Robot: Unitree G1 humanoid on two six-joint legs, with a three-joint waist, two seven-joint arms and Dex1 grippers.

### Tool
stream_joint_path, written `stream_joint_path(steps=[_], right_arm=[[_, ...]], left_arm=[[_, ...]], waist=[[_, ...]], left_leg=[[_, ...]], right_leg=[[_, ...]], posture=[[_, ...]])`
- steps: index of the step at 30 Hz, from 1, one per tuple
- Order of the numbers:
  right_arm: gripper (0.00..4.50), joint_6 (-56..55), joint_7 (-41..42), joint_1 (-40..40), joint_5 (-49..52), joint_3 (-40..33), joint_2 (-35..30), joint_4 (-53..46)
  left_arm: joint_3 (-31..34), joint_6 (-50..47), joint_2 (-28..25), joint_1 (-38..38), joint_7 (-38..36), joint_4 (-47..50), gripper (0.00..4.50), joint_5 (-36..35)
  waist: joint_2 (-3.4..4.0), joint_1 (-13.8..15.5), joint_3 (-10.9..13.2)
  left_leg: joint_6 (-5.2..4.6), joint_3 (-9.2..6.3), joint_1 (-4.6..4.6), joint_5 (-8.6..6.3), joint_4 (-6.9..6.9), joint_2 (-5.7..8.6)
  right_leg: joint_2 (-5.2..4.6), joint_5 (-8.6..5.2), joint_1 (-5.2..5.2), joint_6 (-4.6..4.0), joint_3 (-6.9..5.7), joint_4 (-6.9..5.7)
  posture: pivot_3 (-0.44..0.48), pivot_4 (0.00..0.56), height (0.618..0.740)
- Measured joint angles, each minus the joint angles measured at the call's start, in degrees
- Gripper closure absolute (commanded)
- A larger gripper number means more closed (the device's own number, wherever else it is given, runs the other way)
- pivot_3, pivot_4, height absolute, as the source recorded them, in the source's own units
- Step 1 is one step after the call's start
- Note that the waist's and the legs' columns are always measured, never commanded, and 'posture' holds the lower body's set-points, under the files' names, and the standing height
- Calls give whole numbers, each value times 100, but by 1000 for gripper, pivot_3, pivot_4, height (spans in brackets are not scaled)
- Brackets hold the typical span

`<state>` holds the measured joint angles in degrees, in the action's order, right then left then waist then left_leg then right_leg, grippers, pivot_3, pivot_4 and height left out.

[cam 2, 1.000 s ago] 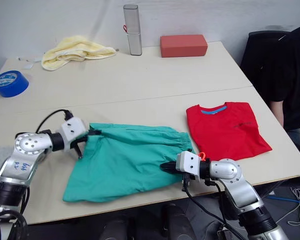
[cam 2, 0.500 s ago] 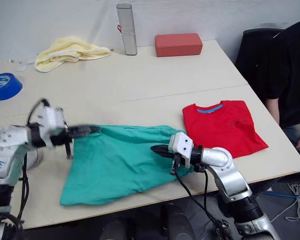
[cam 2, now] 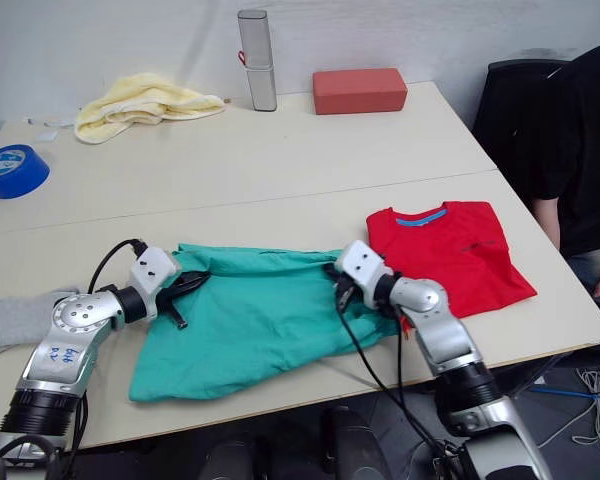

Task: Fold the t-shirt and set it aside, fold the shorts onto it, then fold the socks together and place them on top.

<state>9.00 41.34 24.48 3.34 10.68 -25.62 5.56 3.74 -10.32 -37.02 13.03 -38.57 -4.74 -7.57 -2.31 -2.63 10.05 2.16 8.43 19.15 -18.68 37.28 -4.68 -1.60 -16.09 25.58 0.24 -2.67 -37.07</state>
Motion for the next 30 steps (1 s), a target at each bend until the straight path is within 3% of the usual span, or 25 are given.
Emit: stream_joint_path(steps=[6, 9, 13, 14, 18, 22, 23, 25, 30], right_arm=[[4488, -90, 447, -341, 874, -935, -309, -9], [4488, 726, 670, -546, 1895, -1413, -312, -623], [3233, 2226, 757, -1099, 3065, -1944, -828, -1614], [2918, 2405, 721, -1220, 3223, -2061, -855, -1744], [1558, 3789, 403, -2455, 4645, -2958, -1311, -2870], [155, 5031, -538, -3279, 6599, -3802, -1605, -3387], [0, 5261, -864, -3529, 7190, -3925, -1746, -3437], [0, 5465, -1382, -3943, 8015, -4044, -2007, -3455], [0, 5022, -3415, -4979, 10090, -3889, -2264, -3495]], left_arm=[[408, 475, 175, -46, -219, -291, 4500, -397], [551, 775, 260, 17, -630, -186, 4500, -879], [660, 704, 71, -62, -1541, 294, 4500, -1618], [667, 664, 36, -88, -1667, 370, 4322, -1713], [433, 372, -8, -223, -2295, 946, 3353, -2132], [-34, 531, 321, -30, -2480, 1091, 2080, -2082], [-127, 582, 366, 33, -2476, 1095, 2379, -2005], [-249, 668, 419, 72, -2478, 1075, 2488, -1872], [-729, 1228, 460, 64, -2538, 547, 4063, -1166]], waist=[[0, 18, 1], [1, 24, 1], [2, 74, 2], [2, 76, 2], [10, 128, 5], [-3, 102, 5], [-4, 89, 5], [-4, 86, 5], [-13, 86, 10]], left_leg=[[-2, -3, 1, 0, -1, -1], [1, -3, 1, 0, -4, -3], [2, -4, 3, -3, -12, -3], [3, -4, 3, -4, -12, -4], [7, -12, 8, -10, -16, 2], [-20, -6, 12, -17, -10, 8], [-20, -4, 16, -15, -13, 9], [-21, -4, 17, -13, -17, 11], [-23, -6, 15, -5, -20, 13]], right_leg=[[5, 1, 0, -1, -2, -2], [5, 1, -1, -2, -1, -2], [5, 0, -1, -1, -4, 13], [5, 0, -1, -1, -4, 15], [5, -12, -3, 14, 0, 24], [8, -8, -16, 24, 13, 43], [14, -8, -19, 25, 21, 51], [16, -9, -23, 28, 30, 53], [19, -18, -28, 54, 35, 58]], posture=[[0, 150, 740], [0, 150, 740], [0, 150, 740], [0, 150, 740], [0, 150, 740], [0, 150, 740], [0, 150, 740], [0, 150, 740], [0, 150, 740]])
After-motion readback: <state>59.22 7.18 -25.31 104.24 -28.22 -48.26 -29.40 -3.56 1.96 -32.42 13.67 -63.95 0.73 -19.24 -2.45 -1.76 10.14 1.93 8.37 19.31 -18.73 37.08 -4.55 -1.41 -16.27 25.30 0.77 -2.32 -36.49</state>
